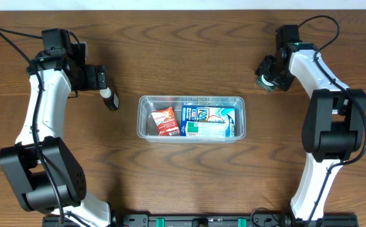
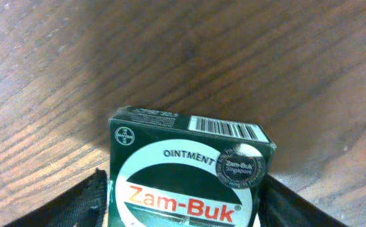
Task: Pack container
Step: 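Lift the Zam-Buk tin and carry it over the container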
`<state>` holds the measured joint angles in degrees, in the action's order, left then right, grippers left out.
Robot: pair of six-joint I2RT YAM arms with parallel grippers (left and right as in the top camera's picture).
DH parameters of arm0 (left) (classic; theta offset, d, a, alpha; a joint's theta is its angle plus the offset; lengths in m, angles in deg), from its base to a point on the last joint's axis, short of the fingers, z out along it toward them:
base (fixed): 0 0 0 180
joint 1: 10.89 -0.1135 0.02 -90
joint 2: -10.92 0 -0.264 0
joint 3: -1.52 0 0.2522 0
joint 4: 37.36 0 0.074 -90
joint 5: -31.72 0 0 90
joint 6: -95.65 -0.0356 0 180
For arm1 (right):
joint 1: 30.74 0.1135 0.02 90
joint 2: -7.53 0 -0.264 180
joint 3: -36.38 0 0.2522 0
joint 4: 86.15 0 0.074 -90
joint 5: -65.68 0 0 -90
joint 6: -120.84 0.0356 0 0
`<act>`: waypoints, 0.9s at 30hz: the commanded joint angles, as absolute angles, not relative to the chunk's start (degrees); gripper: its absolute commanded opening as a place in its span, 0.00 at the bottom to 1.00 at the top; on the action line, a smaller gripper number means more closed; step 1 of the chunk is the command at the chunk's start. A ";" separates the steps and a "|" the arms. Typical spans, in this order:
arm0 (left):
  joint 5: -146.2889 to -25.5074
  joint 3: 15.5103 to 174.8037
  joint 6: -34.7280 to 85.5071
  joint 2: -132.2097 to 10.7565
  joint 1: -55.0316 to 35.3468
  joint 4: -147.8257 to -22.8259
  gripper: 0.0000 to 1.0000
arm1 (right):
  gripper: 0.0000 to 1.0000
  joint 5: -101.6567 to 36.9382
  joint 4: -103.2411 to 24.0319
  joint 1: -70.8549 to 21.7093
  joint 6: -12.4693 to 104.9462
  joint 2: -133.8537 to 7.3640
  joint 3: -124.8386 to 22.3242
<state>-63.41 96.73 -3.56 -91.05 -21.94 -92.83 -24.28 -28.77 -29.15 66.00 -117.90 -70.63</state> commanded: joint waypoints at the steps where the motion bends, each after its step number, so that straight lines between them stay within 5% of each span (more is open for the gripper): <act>1: -62.71 96.38 -3.45 -91.64 -22.14 -92.79 0.98 | 0.80 -23.23 -29.26 -28.89 62.39 -118.53 -70.35; 6: -62.71 96.38 -3.45 -91.64 -22.12 -92.81 0.98 | 0.83 -23.23 -29.58 -28.89 59.35 -118.79 -70.33; 17: -62.71 96.38 -3.45 -91.64 -22.14 -92.81 0.98 | 0.50 -24.24 -29.56 -28.78 57.84 -119.34 -70.33; 27: -62.71 96.38 -3.45 -91.64 -22.14 -92.81 0.98 | 0.51 -34.84 -28.03 -28.80 48.38 -118.58 -73.98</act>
